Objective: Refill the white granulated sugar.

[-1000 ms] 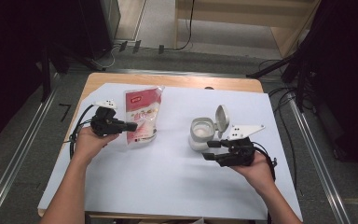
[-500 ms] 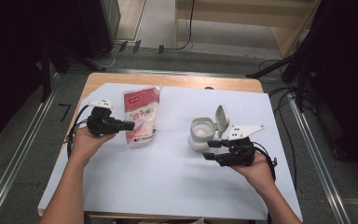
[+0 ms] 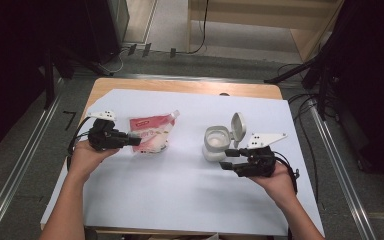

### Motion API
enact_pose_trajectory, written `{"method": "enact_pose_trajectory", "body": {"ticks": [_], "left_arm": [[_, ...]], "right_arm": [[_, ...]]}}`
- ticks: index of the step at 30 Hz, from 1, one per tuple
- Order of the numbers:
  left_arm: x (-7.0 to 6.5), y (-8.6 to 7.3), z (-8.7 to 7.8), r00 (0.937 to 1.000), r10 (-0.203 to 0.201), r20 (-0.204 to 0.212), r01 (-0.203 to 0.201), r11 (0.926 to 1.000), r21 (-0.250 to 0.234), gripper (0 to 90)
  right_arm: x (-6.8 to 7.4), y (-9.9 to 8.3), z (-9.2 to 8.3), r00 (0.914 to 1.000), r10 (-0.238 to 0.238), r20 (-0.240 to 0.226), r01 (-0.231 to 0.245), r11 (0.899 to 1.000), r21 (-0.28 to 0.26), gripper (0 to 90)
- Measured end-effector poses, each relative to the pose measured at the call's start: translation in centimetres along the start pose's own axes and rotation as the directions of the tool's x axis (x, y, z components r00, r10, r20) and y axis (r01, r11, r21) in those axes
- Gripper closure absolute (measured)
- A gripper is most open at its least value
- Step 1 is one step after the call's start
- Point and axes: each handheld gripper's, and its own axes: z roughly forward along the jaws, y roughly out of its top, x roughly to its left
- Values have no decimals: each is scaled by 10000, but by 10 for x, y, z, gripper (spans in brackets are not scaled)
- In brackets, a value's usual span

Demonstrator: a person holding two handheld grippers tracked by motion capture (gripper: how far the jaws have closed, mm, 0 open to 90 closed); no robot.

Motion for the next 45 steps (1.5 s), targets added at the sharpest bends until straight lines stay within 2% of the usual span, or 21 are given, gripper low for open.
{"method": "enact_pose_trajectory", "body": {"ticks": [2,5,10,19,23,26,29,35,42,45], "left_arm": [[1,0,-1,10000,23,68,-23,10000,-1,769],[1,0,-1,9997,-165,157,168,9997,-184,732],[0,0,-4,9998,182,77,-177,9976,-669,646],[-2,1,-6,9994,335,-38,-337,9957,-868,605],[-5,3,-7,9986,405,-345,-437,9941,-993,522],[-10,6,-11,9959,650,-625,-719,9906,-1162,467],[-13,7,-12,9935,854,-755,-941,9884,-1192,456],[-14,7,-16,9967,594,-562,-659,9902,-1230,440],[-18,4,-21,9951,651,-748,-732,9911,-1109,408],[-19,3,-23,9947,703,-748,-786,9904,-1140,412]], "right_arm": [[-1,0,0,10000,33,4,-33,10000,-33,499],[-1,0,0,10000,29,16,-29,10000,-31,499],[-2,0,-1,10000,38,55,-38,10000,-49,499],[-4,-1,1,10000,72,50,-72,9999,93,498],[-4,-1,-1,9999,105,67,-105,9999,28,497],[-5,-1,-2,9999,126,117,-126,9999,-10,496],[-6,-1,-4,9997,223,135,-223,9997,-28,496],[-6,0,-6,9995,247,219,-247,9997,-31,484],[-7,2,-12,9992,377,158,-375,9992,-147,475],[-7,2,-15,9985,403,372,-398,9991,-148,476]]}}
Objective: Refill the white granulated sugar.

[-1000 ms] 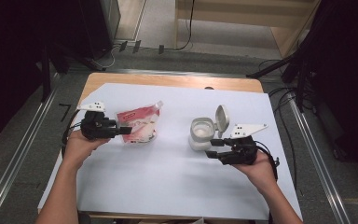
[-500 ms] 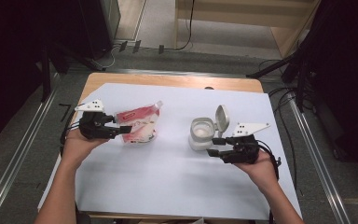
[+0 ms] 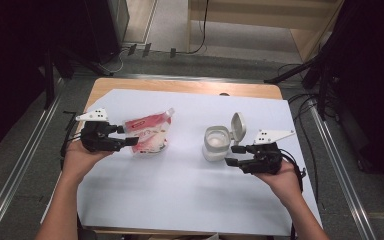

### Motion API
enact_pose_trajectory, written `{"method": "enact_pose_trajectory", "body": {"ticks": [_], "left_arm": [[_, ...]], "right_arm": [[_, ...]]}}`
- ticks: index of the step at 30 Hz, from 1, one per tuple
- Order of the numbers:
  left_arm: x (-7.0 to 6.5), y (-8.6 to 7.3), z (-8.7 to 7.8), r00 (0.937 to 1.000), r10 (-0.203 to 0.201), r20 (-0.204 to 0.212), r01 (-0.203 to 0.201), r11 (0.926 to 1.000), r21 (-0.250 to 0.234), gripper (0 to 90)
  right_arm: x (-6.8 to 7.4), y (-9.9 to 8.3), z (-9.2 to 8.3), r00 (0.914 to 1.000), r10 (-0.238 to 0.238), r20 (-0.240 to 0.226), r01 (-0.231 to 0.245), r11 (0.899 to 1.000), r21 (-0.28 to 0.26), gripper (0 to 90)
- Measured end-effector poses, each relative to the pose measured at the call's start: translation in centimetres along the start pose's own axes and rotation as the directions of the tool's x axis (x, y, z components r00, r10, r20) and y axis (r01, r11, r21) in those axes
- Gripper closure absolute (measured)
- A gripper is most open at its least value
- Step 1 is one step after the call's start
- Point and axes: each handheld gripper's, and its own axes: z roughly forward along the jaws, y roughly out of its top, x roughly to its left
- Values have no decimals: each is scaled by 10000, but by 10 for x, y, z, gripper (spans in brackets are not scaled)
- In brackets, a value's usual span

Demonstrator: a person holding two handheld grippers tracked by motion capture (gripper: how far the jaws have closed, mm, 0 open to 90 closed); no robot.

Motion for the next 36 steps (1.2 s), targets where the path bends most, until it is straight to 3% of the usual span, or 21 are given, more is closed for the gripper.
{"method": "enact_pose_trajectory", "body": {"ticks": [19,26,32,34,36], "left_arm": [[-1,-7,-23,9992,-101,-390,111,9997,240,409],[7,-15,-35,9974,-330,-643,352,9988,340,411],[18,-26,-40,9907,-748,-1138,807,9956,477,405],[21,-28,-41,9859,-737,-1502,811,9957,439,405],[23,-29,-40,9772,-970,-1891,1037,9943,256,401]], "right_arm": [[-6,-1,-18,9995,279,112,-277,9995,-161,492],[-9,-2,-19,9992,317,224,-313,9993,-184,488],[-10,-3,-20,9989,343,309,-338,9993,-155,490],[-11,-3,-21,9991,315,299,-311,9994,-137,499],[-12,-3,-22,9989,364,286,-361,9993,-123,510]]}}
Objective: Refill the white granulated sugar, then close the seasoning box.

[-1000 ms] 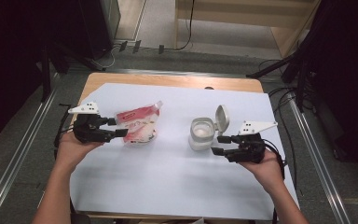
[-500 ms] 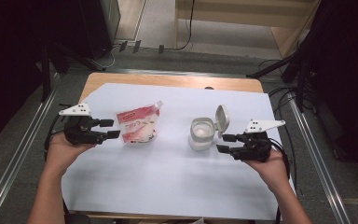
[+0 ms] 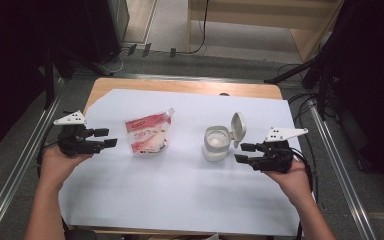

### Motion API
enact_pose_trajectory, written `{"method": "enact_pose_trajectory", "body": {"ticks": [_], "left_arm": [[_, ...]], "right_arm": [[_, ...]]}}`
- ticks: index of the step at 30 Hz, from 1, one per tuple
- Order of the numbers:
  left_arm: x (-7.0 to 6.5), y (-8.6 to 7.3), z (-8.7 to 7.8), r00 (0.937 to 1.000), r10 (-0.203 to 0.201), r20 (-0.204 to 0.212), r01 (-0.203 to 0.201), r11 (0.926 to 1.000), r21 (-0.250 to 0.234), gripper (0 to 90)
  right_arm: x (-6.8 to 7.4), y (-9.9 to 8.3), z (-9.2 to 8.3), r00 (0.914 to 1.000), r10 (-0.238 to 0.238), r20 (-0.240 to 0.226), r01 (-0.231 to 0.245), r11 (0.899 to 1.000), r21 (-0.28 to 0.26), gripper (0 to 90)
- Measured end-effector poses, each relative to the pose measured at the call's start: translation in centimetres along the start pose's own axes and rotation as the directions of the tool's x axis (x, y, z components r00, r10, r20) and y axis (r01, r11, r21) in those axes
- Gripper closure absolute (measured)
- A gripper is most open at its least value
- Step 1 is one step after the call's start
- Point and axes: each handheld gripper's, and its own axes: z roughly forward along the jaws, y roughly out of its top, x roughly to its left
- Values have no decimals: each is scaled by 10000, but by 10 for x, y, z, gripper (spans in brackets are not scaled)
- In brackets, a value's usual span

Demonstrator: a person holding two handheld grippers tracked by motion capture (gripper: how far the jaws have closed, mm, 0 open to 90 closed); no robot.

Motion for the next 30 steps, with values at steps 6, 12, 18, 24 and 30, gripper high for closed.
{"method": "enact_pose_trajectory", "body": {"ticks": [6,12,18,24,30], "left_arm": [[8,0,5,9994,-162,-291,152,9994,-319,426],[9,1,15,9992,-273,-306,270,9996,-114,414],[8,3,20,9993,-298,-242,297,9996,-35,413],[7,5,21,9996,-170,-243,170,9999,13,420],[5,5,22,9995,-110,-281,110,9999,1,425]], "right_arm": [[-5,1,1,9997,179,169,-179,9998,-37,548],[-9,0,3,9992,344,212,-344,9994,-24,562],[-14,0,0,9982,413,432,-411,9991,-58,615],[-24,5,-4,9956,676,649,-669,9977,-133,740],[-37,8,-7,9892,1176,869,-1122,9916,-647,844]]}}
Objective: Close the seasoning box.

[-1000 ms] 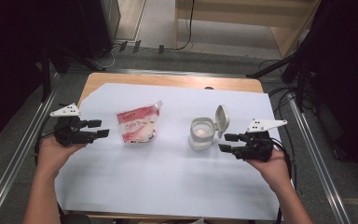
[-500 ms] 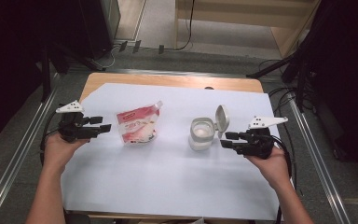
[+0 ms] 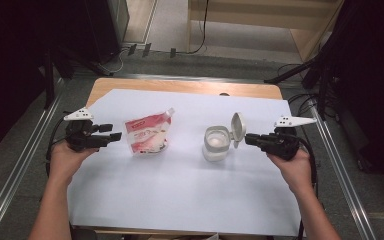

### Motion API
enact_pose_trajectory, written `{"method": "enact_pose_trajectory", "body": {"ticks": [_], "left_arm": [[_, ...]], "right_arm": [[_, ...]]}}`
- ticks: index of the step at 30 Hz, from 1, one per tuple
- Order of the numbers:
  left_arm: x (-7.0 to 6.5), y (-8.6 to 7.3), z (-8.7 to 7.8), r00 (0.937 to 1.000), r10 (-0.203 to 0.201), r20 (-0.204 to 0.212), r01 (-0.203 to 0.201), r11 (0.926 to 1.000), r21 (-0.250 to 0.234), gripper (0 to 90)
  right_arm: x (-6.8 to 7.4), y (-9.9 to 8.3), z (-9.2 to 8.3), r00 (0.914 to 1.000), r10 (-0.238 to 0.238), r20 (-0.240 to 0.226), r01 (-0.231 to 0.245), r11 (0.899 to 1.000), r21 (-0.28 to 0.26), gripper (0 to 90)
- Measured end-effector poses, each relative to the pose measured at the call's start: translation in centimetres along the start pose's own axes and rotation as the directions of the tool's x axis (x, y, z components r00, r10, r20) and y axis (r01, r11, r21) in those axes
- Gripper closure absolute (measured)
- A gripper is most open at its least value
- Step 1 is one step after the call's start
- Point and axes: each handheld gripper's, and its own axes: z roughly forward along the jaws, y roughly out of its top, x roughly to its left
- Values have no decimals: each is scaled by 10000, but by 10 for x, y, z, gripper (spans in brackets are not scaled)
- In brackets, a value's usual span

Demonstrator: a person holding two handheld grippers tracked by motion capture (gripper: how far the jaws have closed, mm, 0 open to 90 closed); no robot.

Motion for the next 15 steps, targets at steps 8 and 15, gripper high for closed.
{"method": "enact_pose_trajectory", "body": {"ticks": [8,15], "left_arm": [[-1,0,-1,9999,134,2,-134,9999,-29,426],[-2,-1,1,9998,132,125,-133,9999,26,424]], "right_arm": [[-3,8,4,9993,-28,385,22,9999,170,900],[-14,19,9,9987,170,479,-179,9997,188,900]]}}
